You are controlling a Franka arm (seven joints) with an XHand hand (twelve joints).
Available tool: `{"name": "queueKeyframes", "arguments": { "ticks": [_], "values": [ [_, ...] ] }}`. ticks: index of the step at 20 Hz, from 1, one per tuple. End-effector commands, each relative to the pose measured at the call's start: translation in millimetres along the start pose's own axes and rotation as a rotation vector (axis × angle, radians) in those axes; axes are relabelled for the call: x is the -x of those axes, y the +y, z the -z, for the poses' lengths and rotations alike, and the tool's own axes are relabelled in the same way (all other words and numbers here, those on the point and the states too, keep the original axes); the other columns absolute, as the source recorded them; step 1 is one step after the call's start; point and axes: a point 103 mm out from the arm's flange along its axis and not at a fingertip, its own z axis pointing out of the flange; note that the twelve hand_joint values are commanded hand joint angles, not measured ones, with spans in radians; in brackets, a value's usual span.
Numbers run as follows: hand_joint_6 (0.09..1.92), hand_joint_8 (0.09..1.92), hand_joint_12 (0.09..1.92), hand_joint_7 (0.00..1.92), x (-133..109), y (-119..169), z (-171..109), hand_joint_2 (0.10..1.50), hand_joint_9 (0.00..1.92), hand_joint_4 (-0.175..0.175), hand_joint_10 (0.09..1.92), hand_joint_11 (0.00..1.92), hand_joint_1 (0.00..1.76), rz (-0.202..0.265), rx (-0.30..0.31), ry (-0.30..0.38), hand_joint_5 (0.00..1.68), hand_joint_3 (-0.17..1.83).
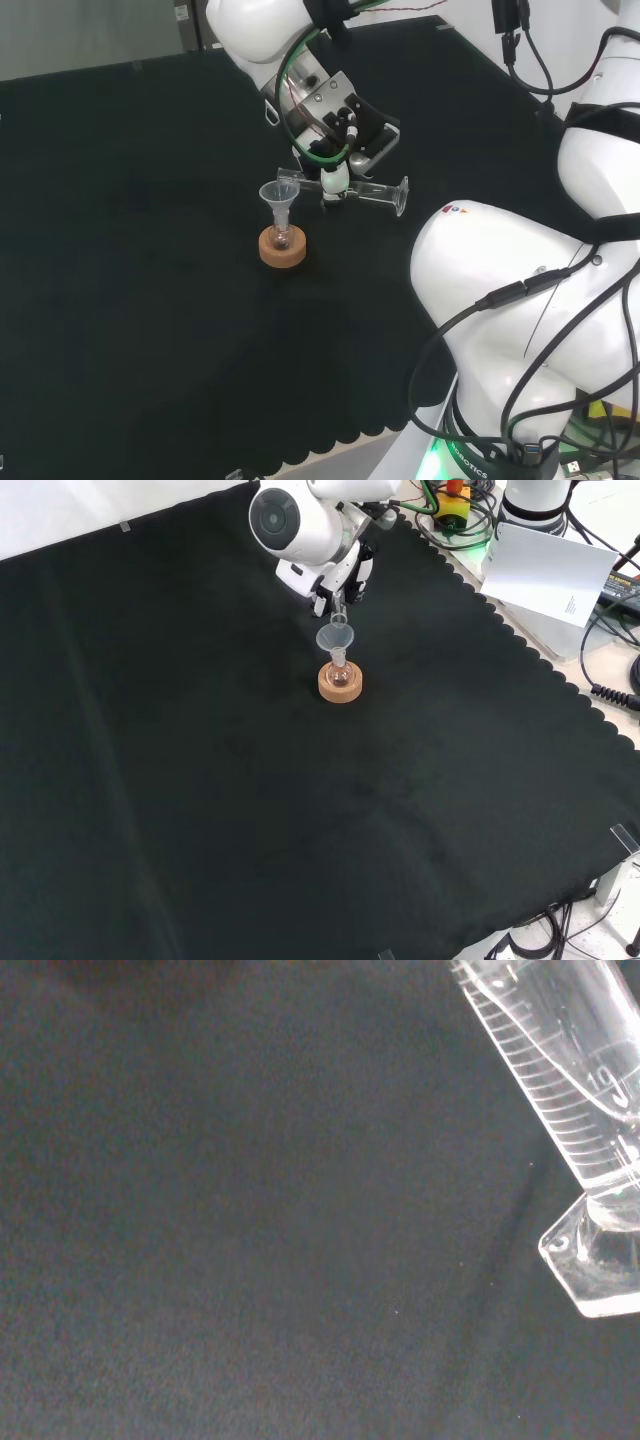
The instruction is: Pour the water from the graduated cylinder into the round-bottom flask.
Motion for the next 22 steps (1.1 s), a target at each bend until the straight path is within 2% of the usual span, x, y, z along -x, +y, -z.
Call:
{"name": "queueKeyframes", "arguments": {
  "ticks": [1,7,22],
  "values": [
    [1.19,0.44,0.68,1.19,-3.1,-3.2,2.0,1.18,1.48,-0.126,0.09,1.41,1.10,-0.003,-0.015,-0.020,0.86,0.00],
    [1.19,0.44,0.68,1.20,-12.1,-4.3,5.3,1.18,1.48,-0.125,0.09,1.41,1.10,-0.013,-0.043,-0.053,0.86,0.00],
    [1.19,0.43,0.68,1.20,-4.6,-9.1,0.4,1.19,1.48,-0.121,0.09,1.41,1.10,-0.053,-0.080,-0.086,0.86,0.00]
  ]
}}
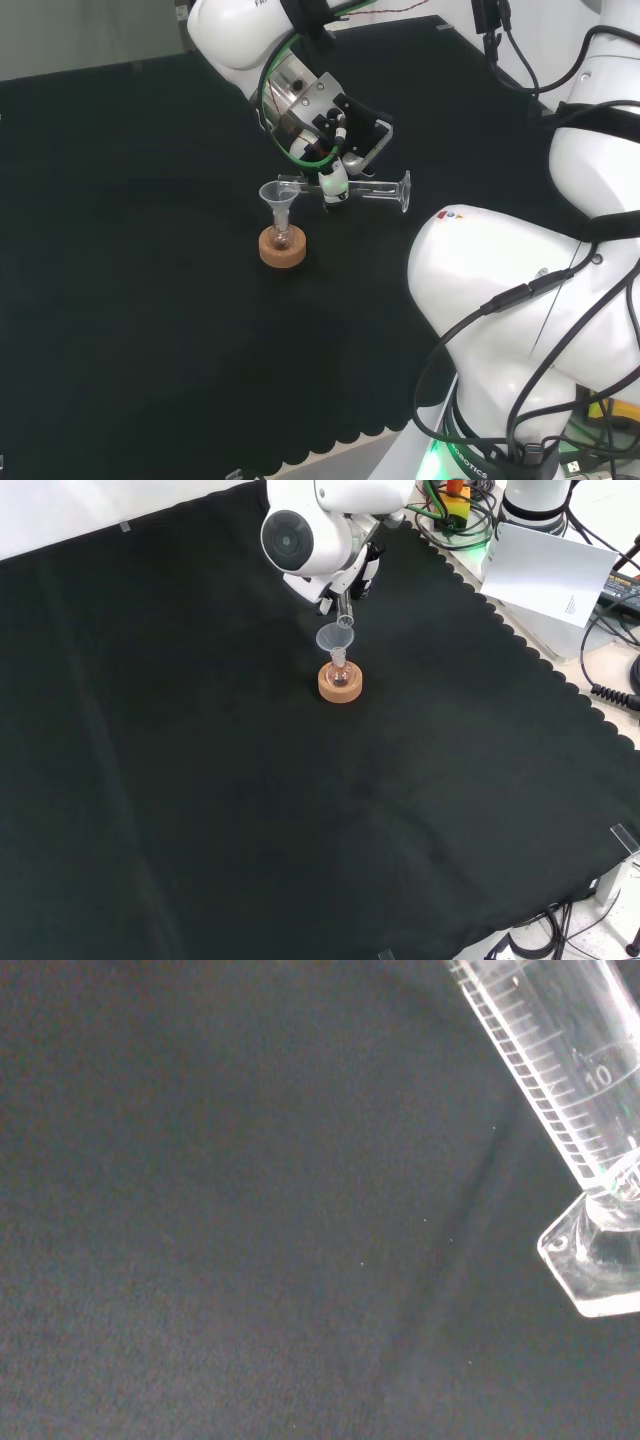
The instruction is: Pour the water from the graduated cylinder into the round-bottom flask.
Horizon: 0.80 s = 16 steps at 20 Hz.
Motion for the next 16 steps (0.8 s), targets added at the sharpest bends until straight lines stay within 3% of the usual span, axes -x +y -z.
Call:
{"name": "queueKeyframes", "arguments": {
  "ticks": [1,6,9,16],
  "values": [
    [1.19,0.43,0.68,1.20,2,0,-3,1.19,1.48,-0.121,0.09,1.41,1.10,-0.015,-0.018,-0.006,0.86,0.00],
    [1.19,0.43,0.68,1.20,4,0,-3,1.19,1.48,-0.121,0.09,1.41,1.10,-0.020,-0.031,-0.015,0.86,0.00],
    [1.19,0.43,0.68,1.20,24,-3,-16,1.19,1.48,-0.121,0.09,1.41,1.10,-0.009,-0.014,-0.001,0.86,0.00],
    [1.19,0.42,0.67,1.20,12,-2,-3,1.19,1.48,-0.121,0.09,1.41,1.10,-0.023,-0.038,-0.033,0.86,0.00]
  ]
}}
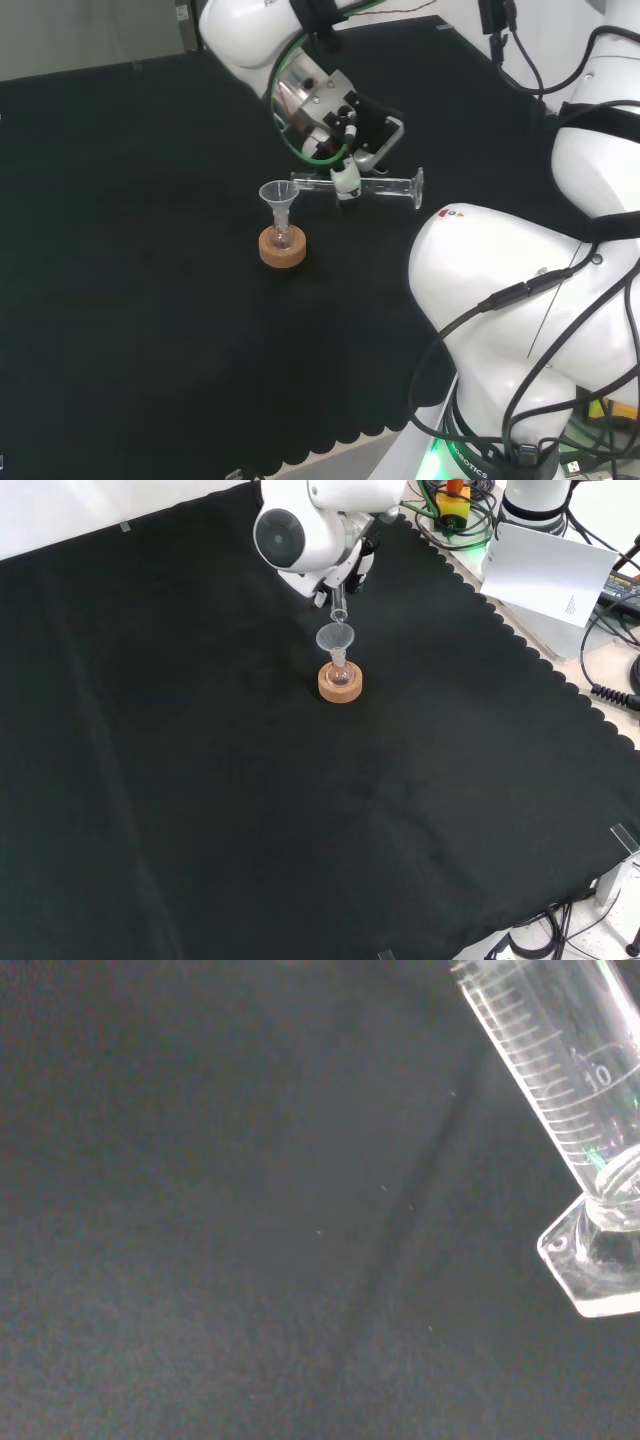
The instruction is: Pour the water from the graduated cylinder into the round-bottom flask.
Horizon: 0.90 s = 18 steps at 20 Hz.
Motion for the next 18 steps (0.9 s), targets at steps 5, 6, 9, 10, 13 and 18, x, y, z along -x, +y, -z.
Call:
{"name": "queueKeyframes", "arguments": {
  "ticks": [5,6,9,10,13,18],
  "values": [
    [1.19,0.42,0.67,1.20,-12,-3,16,1.19,1.48,-0.120,0.09,1.41,1.10,0.014,0.007,-0.035,0.86,0.00],
    [1.19,0.42,0.67,1.20,-13,-3,17,1.19,1.48,-0.121,0.09,1.41,1.10,0.013,0.010,-0.036,0.86,0.00],
    [1.19,0.42,0.67,1.20,-4,-4,12,1.19,1.48,-0.121,0.09,1.41,1.10,0.022,0.023,-0.023,0.86,0.00],
    [1.19,0.42,0.67,1.20,1,-5,10,1.19,1.48,-0.121,0.09,1.40,1.10,0.023,0.023,-0.025,0.86,0.00],
    [1.19,0.42,0.67,1.20,-1,-3,11,1.19,1.48,-0.121,0.09,1.40,1.10,0.016,0.005,-0.041,0.86,0.00],
    [1.19,0.42,0.67,1.20,-15,-1,23,1.19,1.48,-0.121,0.09,1.40,1.10,0.003,-0.022,-0.060,0.86,0.00]
  ]
}}
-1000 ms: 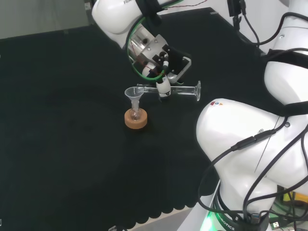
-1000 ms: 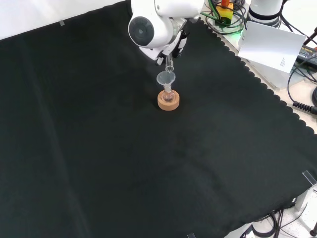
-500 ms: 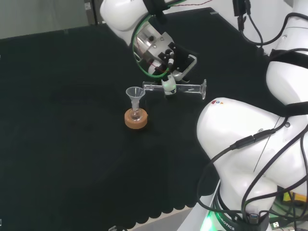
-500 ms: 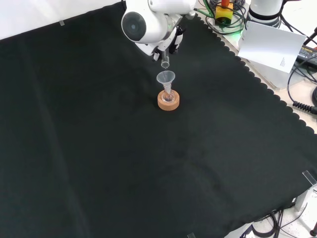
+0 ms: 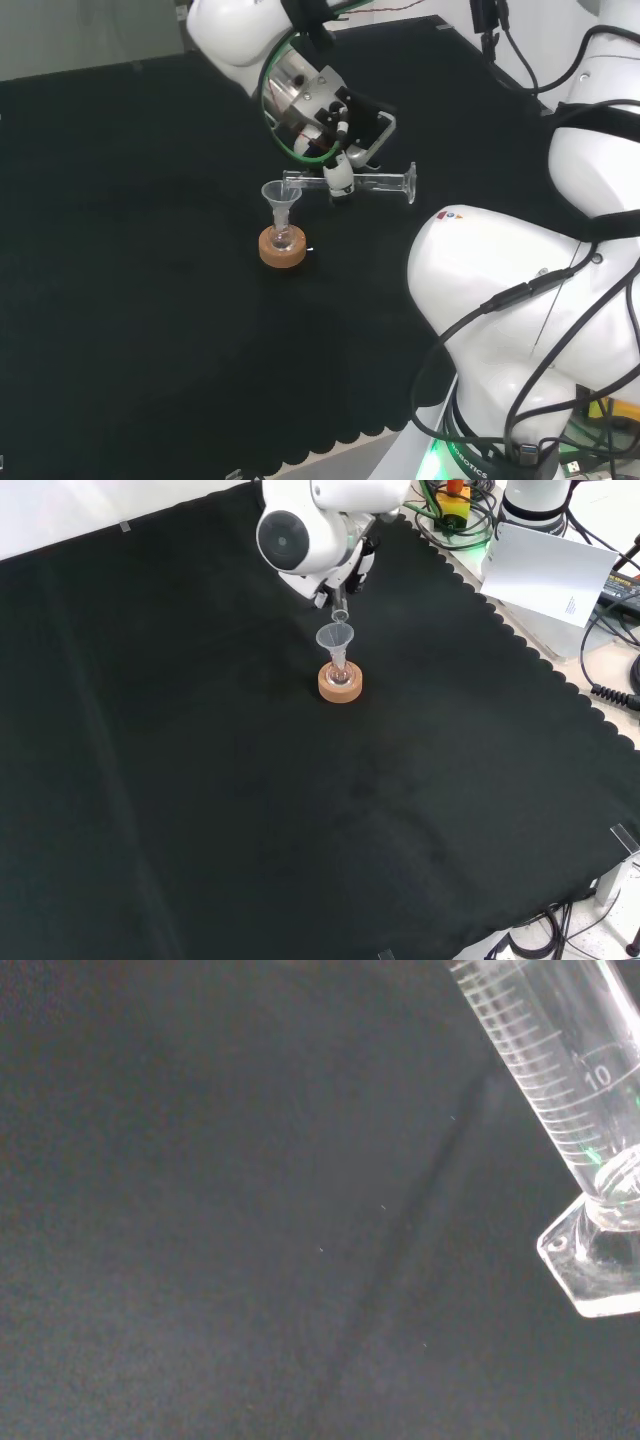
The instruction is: Pour the water from the graduated cylinder into the round-bottom flask.
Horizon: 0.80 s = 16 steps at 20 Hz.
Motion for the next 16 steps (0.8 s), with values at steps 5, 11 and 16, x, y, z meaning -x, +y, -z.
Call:
{"name": "queueKeyframes", "arguments": {
  "ticks": [5,11,16],
  "values": [
    [1.19,0.42,0.67,1.20,0,2,5,1.19,1.48,-0.121,0.09,1.40,1.10,0.005,-0.012,-0.027,0.86,0.00],
    [1.19,0.42,0.67,1.20,-18,3,19,1.19,1.48,-0.122,0.09,1.40,1.10,0.004,-0.017,-0.040,0.86,0.00],
    [1.19,0.42,0.67,1.20,-24,4,22,1.19,1.48,-0.122,0.09,1.40,1.10,-0.007,-0.031,-0.060,0.86,0.00]
  ]
}}
